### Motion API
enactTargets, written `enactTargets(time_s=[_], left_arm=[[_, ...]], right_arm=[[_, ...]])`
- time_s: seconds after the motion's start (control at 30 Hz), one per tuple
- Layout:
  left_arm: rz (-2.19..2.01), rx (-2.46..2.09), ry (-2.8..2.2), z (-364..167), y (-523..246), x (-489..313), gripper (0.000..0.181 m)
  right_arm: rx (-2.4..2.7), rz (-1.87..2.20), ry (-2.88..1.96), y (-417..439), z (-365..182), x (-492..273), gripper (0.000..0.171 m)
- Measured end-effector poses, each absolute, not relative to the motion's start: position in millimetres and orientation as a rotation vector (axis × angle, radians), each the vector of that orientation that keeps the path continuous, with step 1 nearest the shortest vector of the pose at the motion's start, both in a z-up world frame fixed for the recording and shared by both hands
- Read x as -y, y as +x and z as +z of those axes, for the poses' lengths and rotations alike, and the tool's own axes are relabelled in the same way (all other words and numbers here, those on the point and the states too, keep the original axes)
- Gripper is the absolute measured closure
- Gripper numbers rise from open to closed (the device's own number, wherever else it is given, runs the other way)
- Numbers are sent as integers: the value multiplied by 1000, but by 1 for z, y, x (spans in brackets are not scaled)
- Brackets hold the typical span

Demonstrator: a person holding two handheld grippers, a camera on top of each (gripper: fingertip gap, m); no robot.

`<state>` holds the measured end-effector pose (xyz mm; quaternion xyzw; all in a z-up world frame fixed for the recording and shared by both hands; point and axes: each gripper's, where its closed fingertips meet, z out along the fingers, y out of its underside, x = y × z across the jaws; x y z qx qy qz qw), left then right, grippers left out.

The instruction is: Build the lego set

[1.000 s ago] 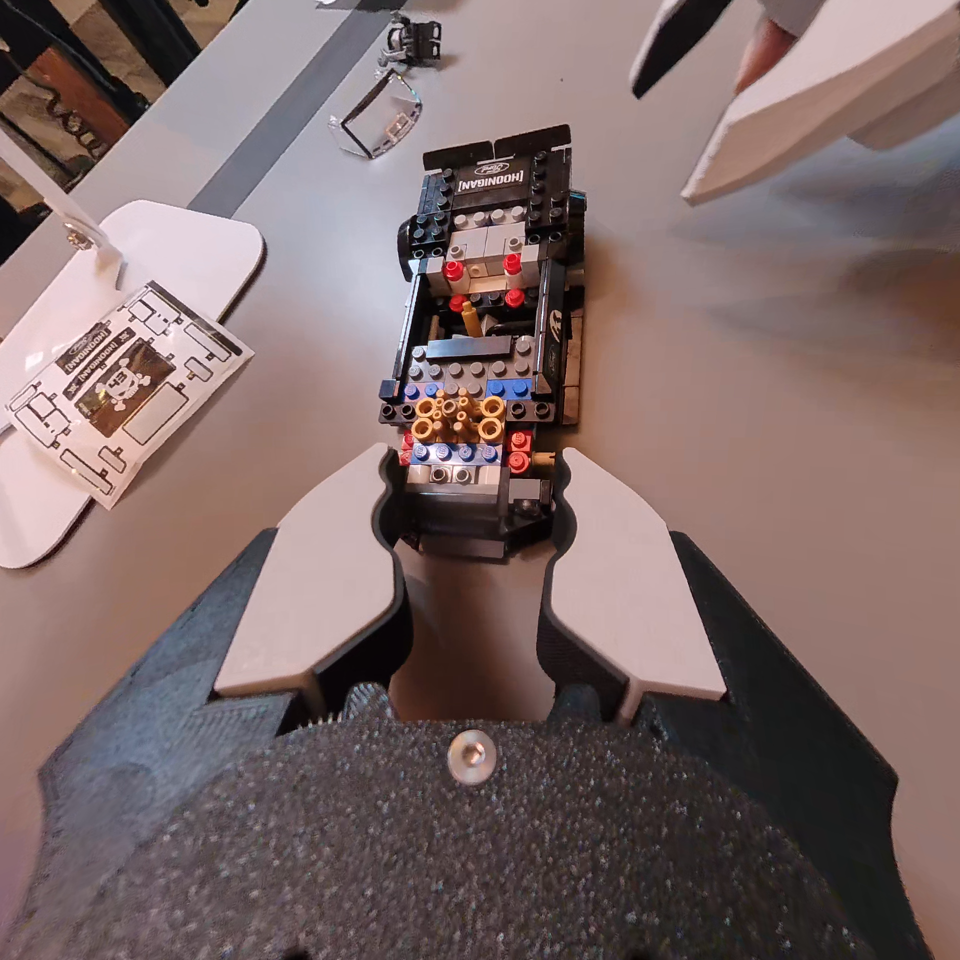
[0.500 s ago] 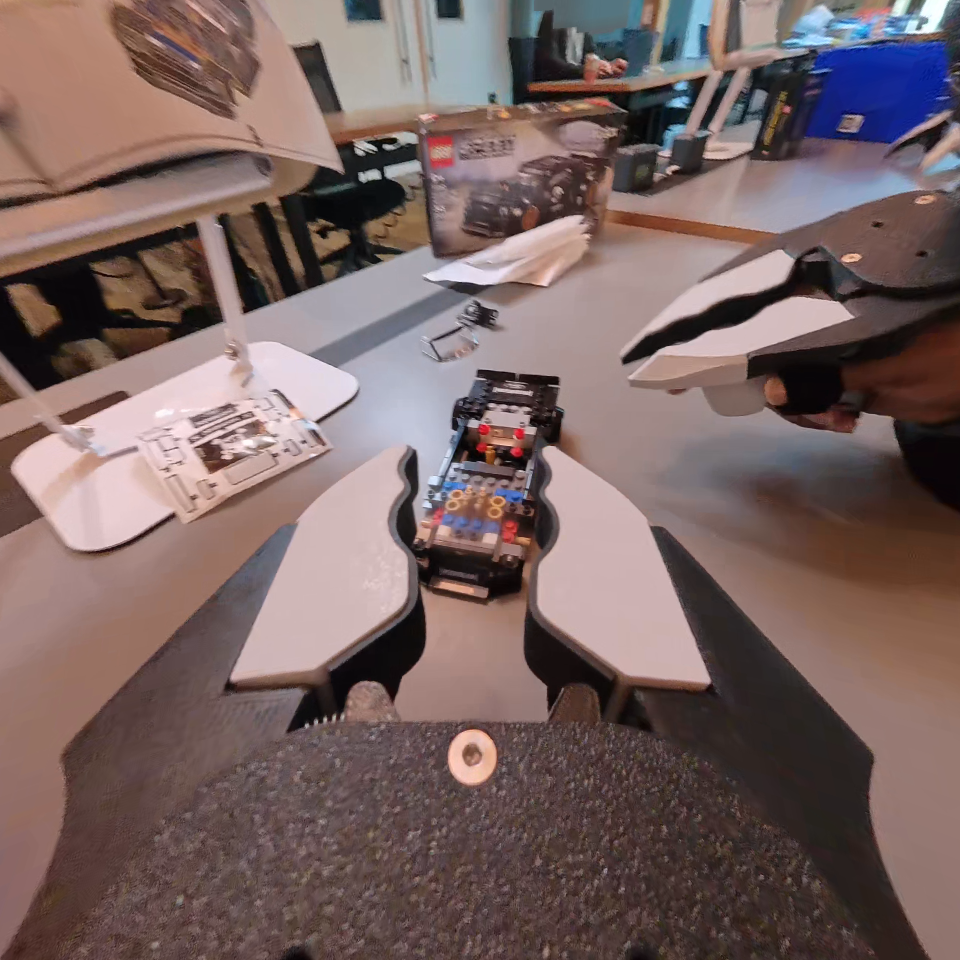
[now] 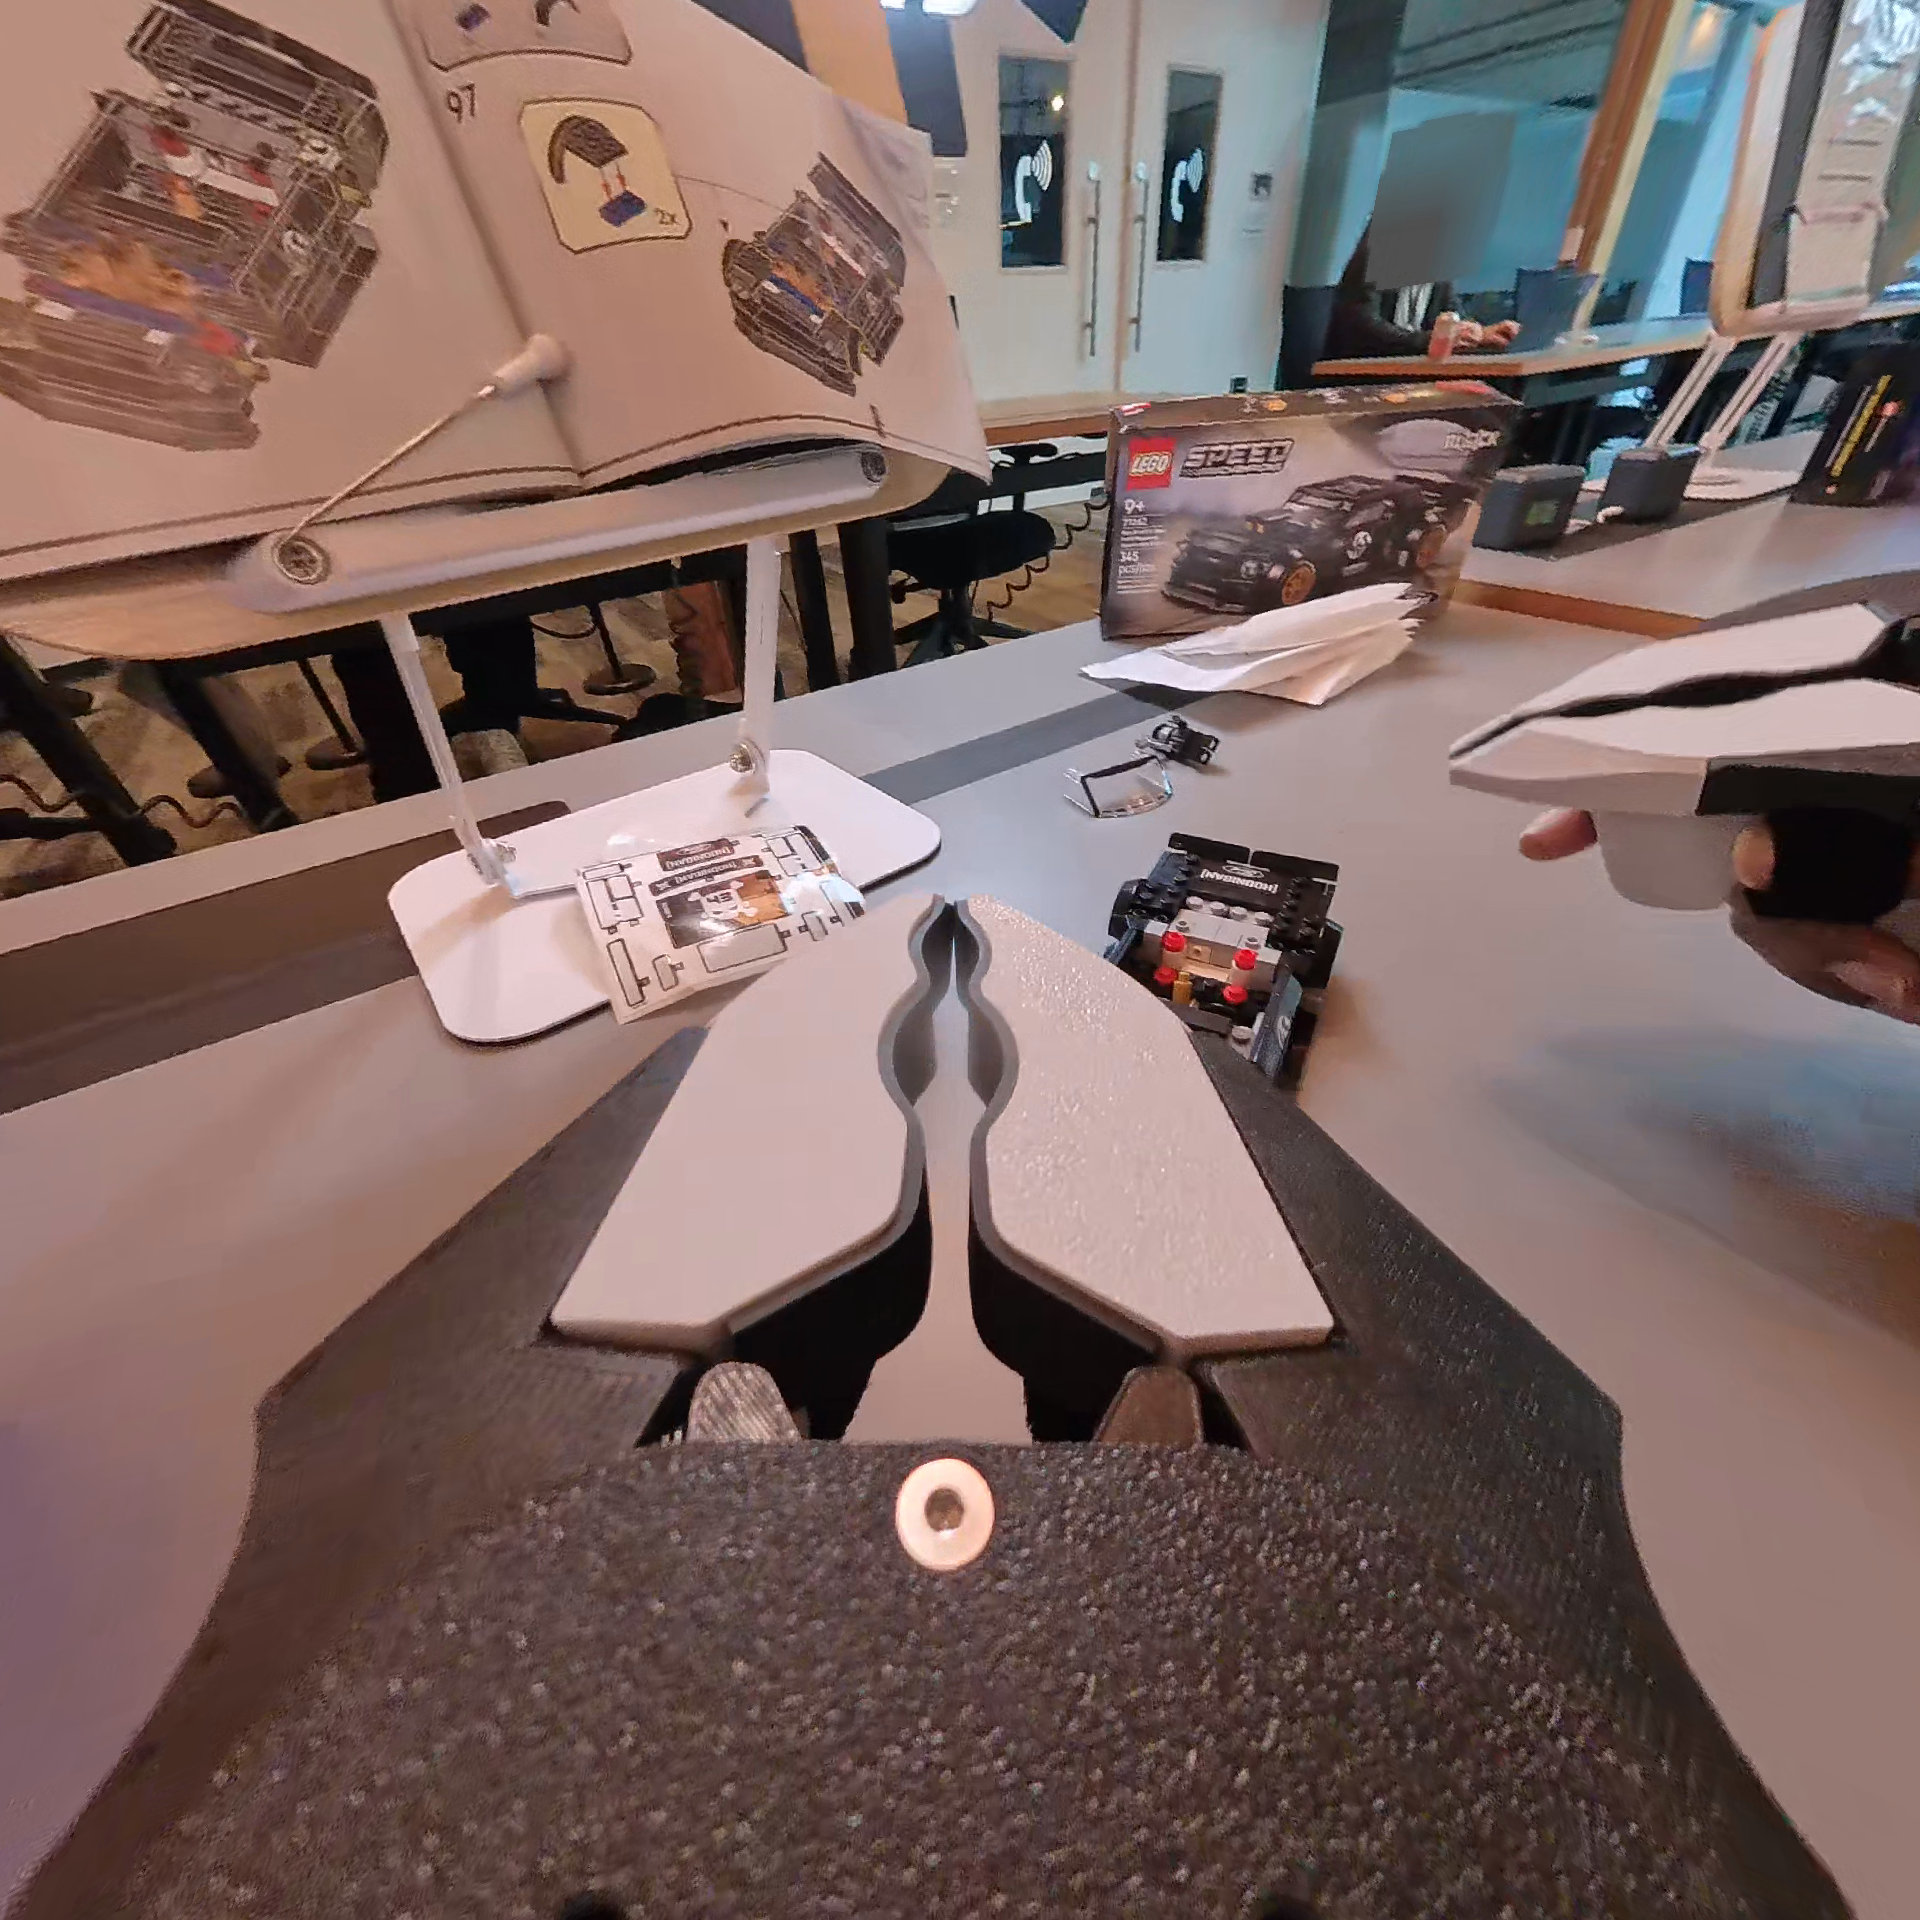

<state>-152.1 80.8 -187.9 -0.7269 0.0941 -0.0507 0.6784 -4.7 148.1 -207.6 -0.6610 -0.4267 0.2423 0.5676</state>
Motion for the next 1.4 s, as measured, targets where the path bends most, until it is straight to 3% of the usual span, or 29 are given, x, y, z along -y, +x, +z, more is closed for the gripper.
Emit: enactTargets(time_s=[0.23, 0.4, 0.5, 0.7, 0.77, 0.87, 1.17, 1.4], left_arm=[[-137, -229, -1636, -189, -149, -82, 181], [-39, -283, -1637, -185, -154, -84, 178], [119, -350, -1646, -162, -170, -101, 161], [138, -220, -1590, -88, -201, -155, 150], [169, -192, -1624, -83, -212, -176, 143], [264, -197, -1702, -88, -228, -202, 141], [426, -358, -1958, -119, -250, -251, 147], [647, -489, -1880, -120, -259, -254, 178]], right_arm=[[977, 527, -1420, -32, -146, -213, 145], [946, 473, -1312, -56, -102, -266, 140], [964, 432, -1289, -72, -87, -297, 137], [1005, 315, -1280, -103, -69, -354, 132], [1031, 278, -1281, -108, -72, -367, 141], [1046, 250, -1198, -106, -62, -367, 171], [1252, 517, -1157, -104, -47, -324, 171], [1371, 758, -1228, -96, -31, -287, 171]])
